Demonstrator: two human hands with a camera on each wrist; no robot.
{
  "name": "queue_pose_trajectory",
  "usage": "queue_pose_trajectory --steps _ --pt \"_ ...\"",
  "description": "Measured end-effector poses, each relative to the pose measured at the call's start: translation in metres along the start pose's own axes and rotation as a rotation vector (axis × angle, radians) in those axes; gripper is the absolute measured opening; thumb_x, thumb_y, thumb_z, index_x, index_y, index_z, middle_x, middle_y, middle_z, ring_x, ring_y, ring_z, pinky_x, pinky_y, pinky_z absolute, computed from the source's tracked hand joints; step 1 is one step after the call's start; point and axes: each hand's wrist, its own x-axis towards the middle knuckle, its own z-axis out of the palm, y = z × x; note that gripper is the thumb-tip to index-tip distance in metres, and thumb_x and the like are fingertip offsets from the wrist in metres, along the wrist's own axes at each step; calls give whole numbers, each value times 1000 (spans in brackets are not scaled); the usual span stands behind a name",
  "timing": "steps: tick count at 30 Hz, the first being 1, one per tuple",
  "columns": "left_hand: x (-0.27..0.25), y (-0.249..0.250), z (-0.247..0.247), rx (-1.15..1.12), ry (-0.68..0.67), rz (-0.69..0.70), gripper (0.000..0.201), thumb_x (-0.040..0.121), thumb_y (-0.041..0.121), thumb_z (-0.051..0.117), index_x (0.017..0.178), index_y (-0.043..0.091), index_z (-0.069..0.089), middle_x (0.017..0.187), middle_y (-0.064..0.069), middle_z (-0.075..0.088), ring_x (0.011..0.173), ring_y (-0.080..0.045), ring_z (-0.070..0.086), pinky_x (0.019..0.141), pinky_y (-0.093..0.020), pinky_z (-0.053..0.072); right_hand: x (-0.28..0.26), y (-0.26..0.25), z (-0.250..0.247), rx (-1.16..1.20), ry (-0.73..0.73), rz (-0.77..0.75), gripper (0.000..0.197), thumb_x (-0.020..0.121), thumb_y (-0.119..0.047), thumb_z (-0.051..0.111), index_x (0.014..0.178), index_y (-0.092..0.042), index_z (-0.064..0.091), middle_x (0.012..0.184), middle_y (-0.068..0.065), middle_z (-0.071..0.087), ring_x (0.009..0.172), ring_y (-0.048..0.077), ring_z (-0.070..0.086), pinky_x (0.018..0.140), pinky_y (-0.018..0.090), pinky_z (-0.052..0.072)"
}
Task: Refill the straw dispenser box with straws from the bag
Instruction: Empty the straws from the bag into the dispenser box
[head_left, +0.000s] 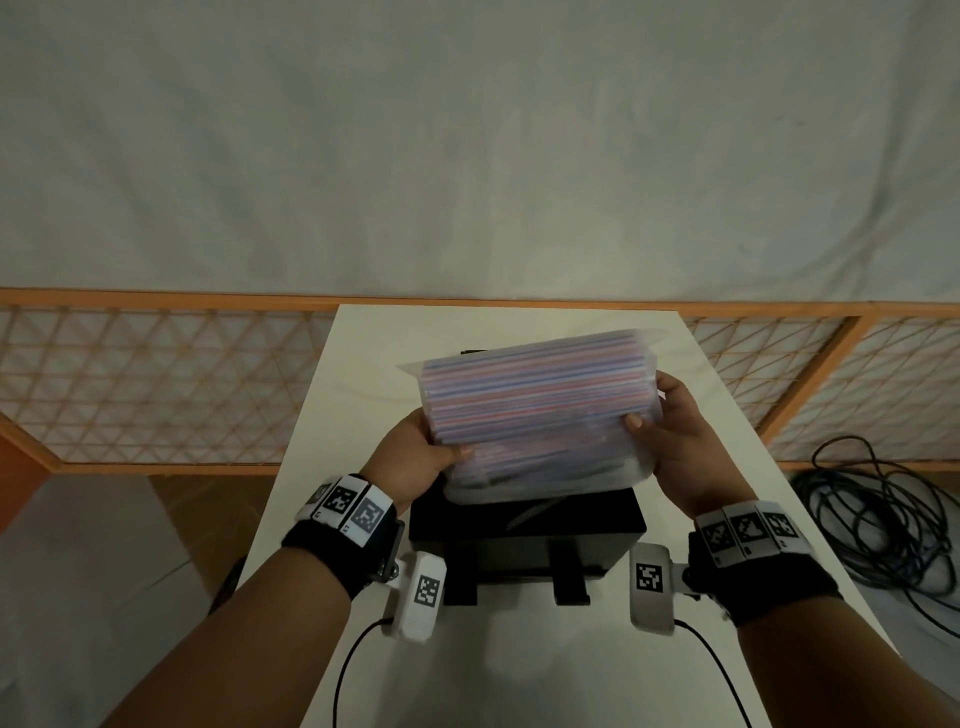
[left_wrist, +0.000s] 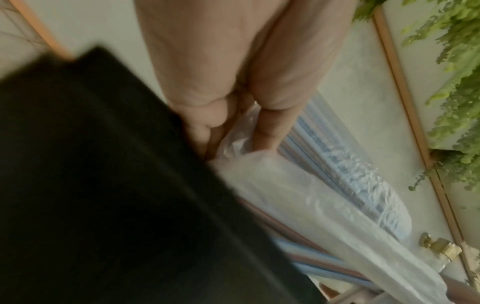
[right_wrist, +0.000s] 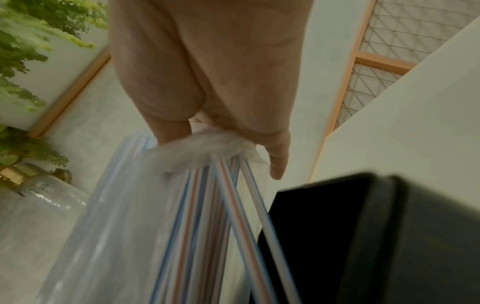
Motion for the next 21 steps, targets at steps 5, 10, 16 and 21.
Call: queue_pose_trajectory --steps 5,10,16,21 --pt "1 -3 2 112 51 38 52 75 10 76 124 13 57 120 -7 65 111 -21 61 101 -43 47 -6 -2 0 -112 9 -10 56 81 -2 65 130 -11 40 113 7 67 111 30 61 95 51 50" --pt "2 -7 2 139 81 58 54 67 4 79 117 13 60 113 -8 67 105 -23 63 97 -47 49 -8 -9 4 -271 37 -19 55 77 8 65 122 -18 46 94 -3 75 94 16 68 89 44 51" --pt "-6 6 5 -61 -45 77 60 59 8 75 116 16 62 112 -8 69 105 -21 65 94 -40 51 -9 -22 9 -353 83 -28 53 80 4 67 124 -16 45 95 0 73 91 16 69 84 38 51" --pt "-8 7 4 -198 -34 76 59 59 -1 62 117 8 61 109 -14 68 105 -27 63 92 -40 52 -9 -27 16 -481 92 -55 48 82 -5 67 123 -19 47 96 3 74 90 16 71 84 42 55"
